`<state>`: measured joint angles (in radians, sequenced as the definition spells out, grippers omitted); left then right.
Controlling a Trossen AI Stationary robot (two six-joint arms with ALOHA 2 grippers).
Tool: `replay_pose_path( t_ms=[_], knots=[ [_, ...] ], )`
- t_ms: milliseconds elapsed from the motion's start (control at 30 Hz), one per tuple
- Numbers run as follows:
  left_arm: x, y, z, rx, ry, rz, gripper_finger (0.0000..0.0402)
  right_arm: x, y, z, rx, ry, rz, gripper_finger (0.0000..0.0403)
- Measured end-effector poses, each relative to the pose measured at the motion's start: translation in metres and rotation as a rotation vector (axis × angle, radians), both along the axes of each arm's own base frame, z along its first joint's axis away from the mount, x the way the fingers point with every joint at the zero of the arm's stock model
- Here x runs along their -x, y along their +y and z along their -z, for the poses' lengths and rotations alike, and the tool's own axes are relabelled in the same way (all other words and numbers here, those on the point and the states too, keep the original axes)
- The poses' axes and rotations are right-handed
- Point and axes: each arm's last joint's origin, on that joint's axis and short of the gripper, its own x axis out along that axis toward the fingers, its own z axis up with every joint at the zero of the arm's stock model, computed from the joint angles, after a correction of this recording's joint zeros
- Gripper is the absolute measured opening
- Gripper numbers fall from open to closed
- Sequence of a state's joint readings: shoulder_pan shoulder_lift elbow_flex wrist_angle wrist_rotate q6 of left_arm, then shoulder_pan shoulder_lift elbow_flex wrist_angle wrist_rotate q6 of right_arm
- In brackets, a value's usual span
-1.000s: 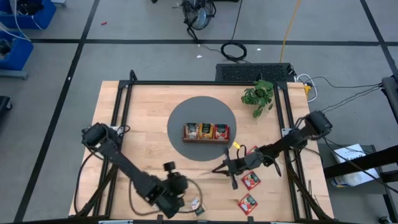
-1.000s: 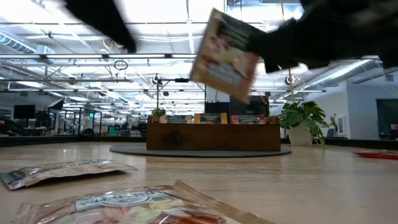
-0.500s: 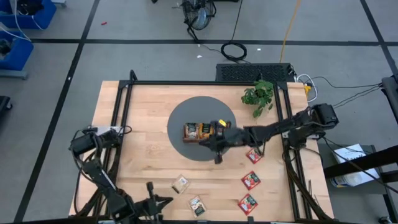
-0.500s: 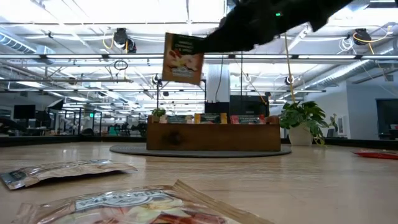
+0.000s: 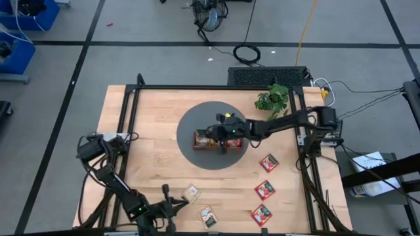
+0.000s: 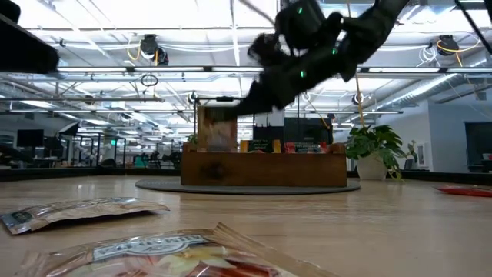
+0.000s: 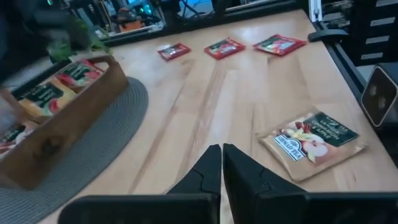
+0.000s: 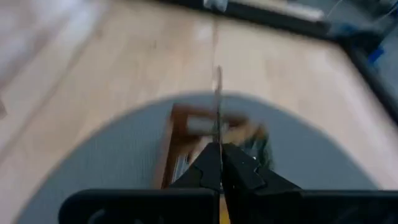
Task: Pick & Place Tea
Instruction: Put the brown tea bag into the left section of the wooden organizer
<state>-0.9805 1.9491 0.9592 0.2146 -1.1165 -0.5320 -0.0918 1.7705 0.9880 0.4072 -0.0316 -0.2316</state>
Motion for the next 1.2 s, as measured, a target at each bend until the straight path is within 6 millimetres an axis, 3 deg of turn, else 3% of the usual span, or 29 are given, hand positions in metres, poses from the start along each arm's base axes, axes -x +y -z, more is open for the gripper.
replay_pose_path(
  t_ms=[233, 567, 767, 1200],
  knots=[
    [-0.005, 0.003, 0.001, 0.006, 0.044, 0.037, 0.0010, -0.003, -0.011, 0.024, -0.035, 0.070, 0.046, 0.0000],
    [-0.005, 0.002, 0.001, 0.008, 0.050, 0.047, 0.0029, -0.003, -0.013, 0.022, -0.002, 0.057, 0.089, 0.0000],
    [-0.005, 0.002, 0.001, 0.006, 0.051, 0.048, 0.0011, -0.003, -0.011, 0.023, 0.029, 0.068, 0.075, 0.0000],
    [-0.006, 0.003, 0.002, 0.004, 0.052, 0.045, 0.0028, -0.012, 0.020, 0.014, 0.127, 0.116, 0.104, 0.0000]
  ],
)
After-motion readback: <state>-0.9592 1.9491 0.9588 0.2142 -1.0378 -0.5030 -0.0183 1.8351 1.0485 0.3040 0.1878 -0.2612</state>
